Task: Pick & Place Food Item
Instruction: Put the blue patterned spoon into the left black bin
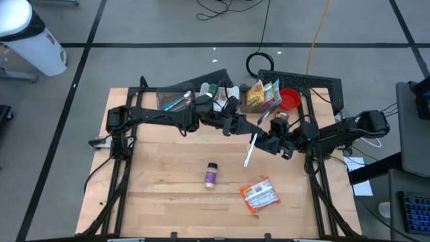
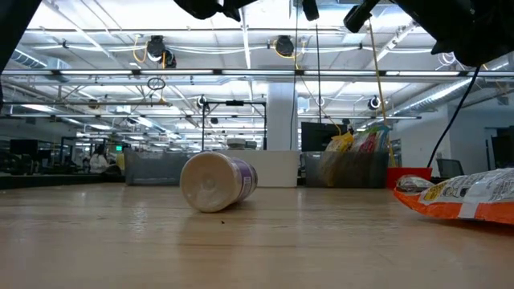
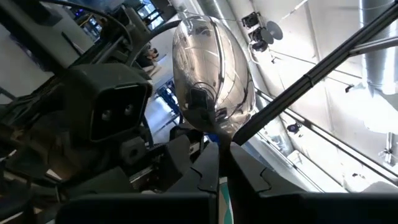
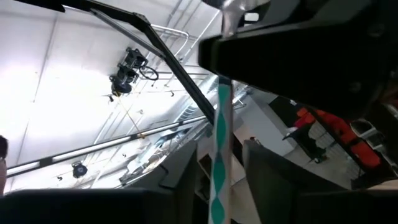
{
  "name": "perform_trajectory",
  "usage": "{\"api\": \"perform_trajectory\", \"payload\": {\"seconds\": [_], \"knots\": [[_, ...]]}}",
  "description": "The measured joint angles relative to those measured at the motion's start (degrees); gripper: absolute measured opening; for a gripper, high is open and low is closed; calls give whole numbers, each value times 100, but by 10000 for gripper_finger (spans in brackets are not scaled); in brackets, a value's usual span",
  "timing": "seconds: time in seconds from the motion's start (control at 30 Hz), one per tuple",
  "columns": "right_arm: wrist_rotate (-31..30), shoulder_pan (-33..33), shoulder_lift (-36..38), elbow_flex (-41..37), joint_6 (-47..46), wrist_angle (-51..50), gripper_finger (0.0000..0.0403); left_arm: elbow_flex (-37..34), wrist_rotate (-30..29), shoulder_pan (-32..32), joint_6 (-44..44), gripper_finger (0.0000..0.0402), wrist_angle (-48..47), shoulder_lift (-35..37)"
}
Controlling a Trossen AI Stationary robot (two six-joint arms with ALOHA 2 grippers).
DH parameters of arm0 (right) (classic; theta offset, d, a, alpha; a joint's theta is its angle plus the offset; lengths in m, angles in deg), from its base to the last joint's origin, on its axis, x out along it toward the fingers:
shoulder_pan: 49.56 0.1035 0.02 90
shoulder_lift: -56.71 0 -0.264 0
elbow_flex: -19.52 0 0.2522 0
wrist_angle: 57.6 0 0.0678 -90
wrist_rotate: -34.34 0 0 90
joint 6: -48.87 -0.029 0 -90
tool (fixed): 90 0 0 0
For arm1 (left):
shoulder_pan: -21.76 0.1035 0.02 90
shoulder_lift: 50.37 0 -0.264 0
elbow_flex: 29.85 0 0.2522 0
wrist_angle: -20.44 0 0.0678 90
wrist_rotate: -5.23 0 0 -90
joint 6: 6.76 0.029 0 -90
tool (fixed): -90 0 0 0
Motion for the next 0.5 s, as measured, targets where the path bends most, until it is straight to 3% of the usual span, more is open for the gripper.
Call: {"api": "perform_trajectory", "payload": {"seconds": [0.23,0.5], "knots": [[-16,-2,-4,-7,-7,-37,55,4,2,-1,38,15,-330,2],[-10,-2,-7,-9,77,-55,26,9,-4,-25,130,9,-510,13]]}}
